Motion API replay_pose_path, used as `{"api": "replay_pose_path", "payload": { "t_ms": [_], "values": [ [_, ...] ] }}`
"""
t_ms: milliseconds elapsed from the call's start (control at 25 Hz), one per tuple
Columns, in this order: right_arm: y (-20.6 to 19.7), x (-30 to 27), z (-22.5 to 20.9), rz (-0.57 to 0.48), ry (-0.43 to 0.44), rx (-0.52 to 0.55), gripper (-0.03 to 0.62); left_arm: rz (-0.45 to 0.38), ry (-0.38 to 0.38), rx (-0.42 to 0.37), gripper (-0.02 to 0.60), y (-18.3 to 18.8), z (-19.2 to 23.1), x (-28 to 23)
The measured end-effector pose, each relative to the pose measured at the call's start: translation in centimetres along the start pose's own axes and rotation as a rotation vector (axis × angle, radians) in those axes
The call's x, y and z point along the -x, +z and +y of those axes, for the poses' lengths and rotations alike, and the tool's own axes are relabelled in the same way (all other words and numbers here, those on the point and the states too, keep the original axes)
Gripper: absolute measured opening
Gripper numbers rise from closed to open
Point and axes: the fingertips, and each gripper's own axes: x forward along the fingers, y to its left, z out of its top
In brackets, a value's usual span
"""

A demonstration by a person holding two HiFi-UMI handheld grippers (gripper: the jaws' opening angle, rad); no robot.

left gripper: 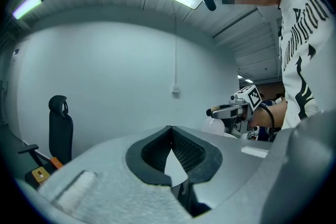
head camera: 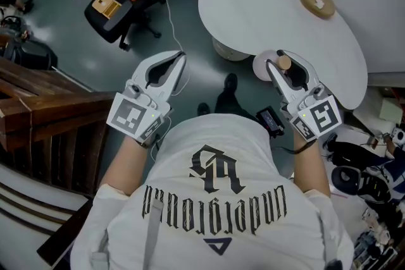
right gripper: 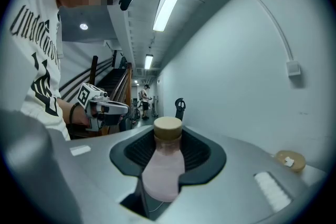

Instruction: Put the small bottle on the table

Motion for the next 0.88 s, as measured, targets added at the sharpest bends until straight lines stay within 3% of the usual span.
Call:
{"api": "replay_pose_path", "payload": {
  "t_ms": [440, 880],
  "values": [
    [-1.8, -7.0, -7.1, 0.05, 0.067, 0.006, 0.135, 0.032, 0.062, 0.05, 0.006, -1.6, 5.3, -6.4],
    [-6.5, -14.4, -13.8, 0.167, 0.152, 0.016, 0.135, 0.085, 0.113, 0.117, 0.006, -4.4, 10.3, -14.0]
  ]
}}
